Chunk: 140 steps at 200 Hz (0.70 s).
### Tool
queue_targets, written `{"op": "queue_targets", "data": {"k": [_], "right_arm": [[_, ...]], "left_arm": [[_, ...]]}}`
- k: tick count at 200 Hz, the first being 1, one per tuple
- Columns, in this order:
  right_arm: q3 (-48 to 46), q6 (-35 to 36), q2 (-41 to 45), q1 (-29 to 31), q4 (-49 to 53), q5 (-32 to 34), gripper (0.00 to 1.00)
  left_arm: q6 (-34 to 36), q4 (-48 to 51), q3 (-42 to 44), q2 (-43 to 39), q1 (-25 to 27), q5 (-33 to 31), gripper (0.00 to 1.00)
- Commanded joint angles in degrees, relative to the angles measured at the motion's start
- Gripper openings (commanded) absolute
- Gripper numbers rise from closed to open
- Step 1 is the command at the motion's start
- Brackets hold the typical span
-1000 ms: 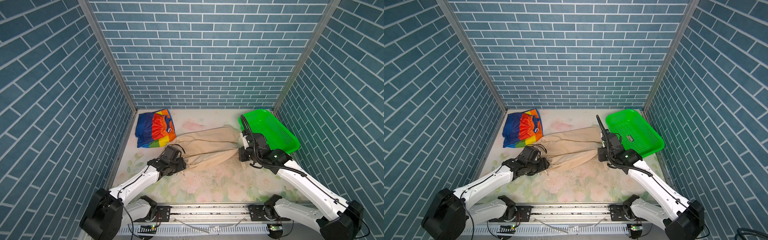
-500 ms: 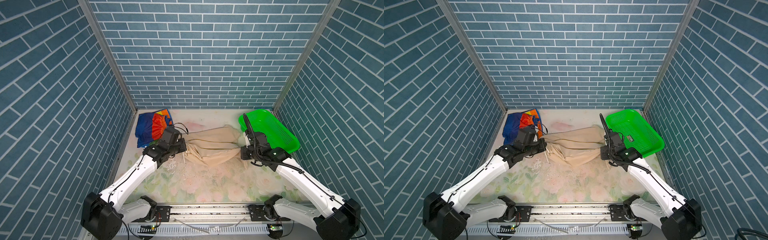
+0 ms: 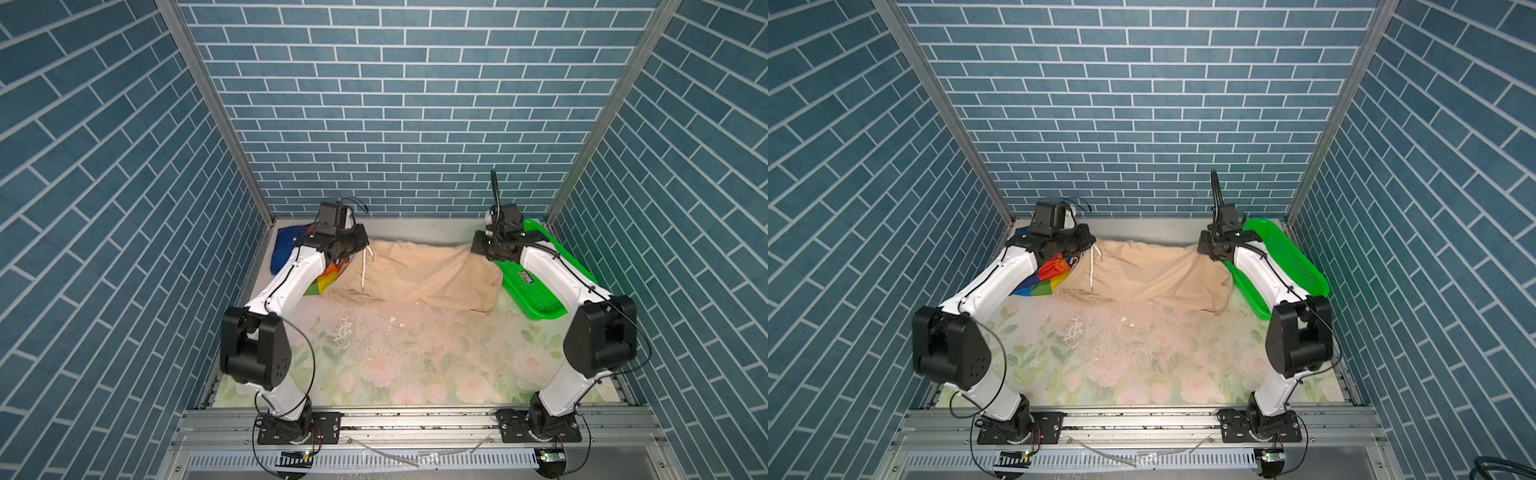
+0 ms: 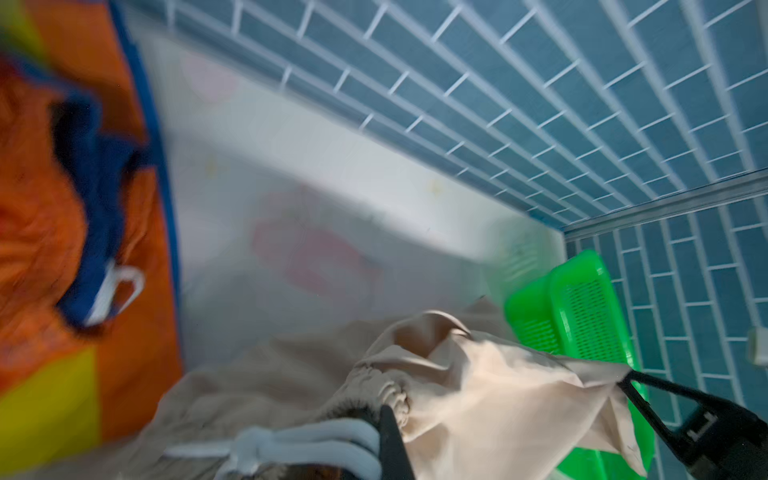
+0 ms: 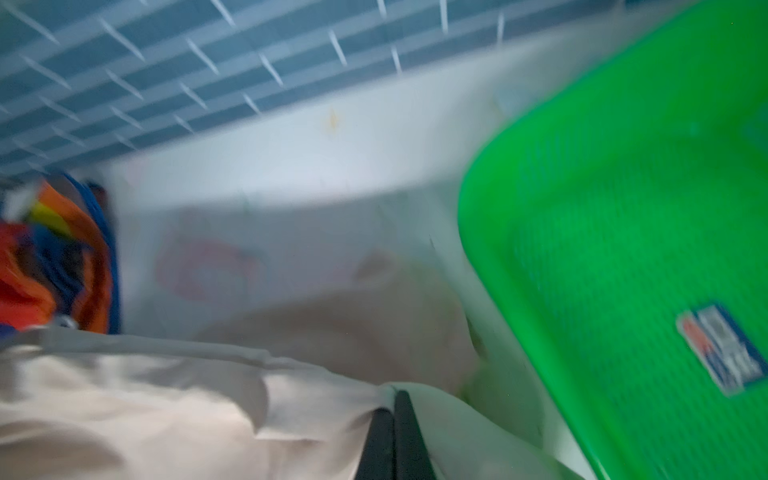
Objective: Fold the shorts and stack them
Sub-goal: 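Raise the trousers high with both grippers and lay them flat toward the robot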
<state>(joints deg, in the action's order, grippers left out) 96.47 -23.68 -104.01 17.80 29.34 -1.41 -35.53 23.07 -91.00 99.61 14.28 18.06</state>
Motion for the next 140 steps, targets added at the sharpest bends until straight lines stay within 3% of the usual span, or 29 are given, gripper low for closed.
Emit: {"op": "queue_targets", "data": {"k": [1, 35, 49, 62, 75, 93, 118, 140], "right_arm": [[19.86, 4.66, -5.01, -0.39, 1.92, 0.34, 0.0], [38.98, 9.53, -8.57, -0.76, 2.6, 3.96, 0.0], [37.48, 10.6, -5.46, -0.75, 0.43, 3.87, 0.0], [27.93, 11.35, 1.68, -0.66, -5.06, 4.37, 0.0], [13.17, 11.25, 11.41, -0.58, -13.18, 6.09, 0.0], [-6.69, 9.86, 24.72, -0.24, -21.33, 8.61, 0.0], [-27.91, 4.82, 39.92, 0.57, -21.19, 10.11, 0.0], [-43.41, -1.58, 50.21, 1.57, -14.96, 9.03, 0.0]], "left_arm": [[1.48, 0.53, -16.94, 5.61, -1.06, 5.87, 0.0], [1.24, 6.84, -39.19, 12.51, -4.08, 8.14, 0.0], [1.91, 7.65, -41.89, 11.03, -4.94, 9.27, 0.0], [4.21, 7.28, -39.38, 6.99, -5.3, 9.58, 0.0], [6.13, 5.37, -31.92, 0.87, -5.53, 8.85, 0.0], [5.87, -1.65, -14.51, -9.77, -6.34, 9.57, 0.0], [3.74, -9.97, 10.86, -23.8, -7.43, 11.4, 0.0], [2.69, -10.78, 29.6, -33.71, -7.45, 13.88, 0.0]]}}
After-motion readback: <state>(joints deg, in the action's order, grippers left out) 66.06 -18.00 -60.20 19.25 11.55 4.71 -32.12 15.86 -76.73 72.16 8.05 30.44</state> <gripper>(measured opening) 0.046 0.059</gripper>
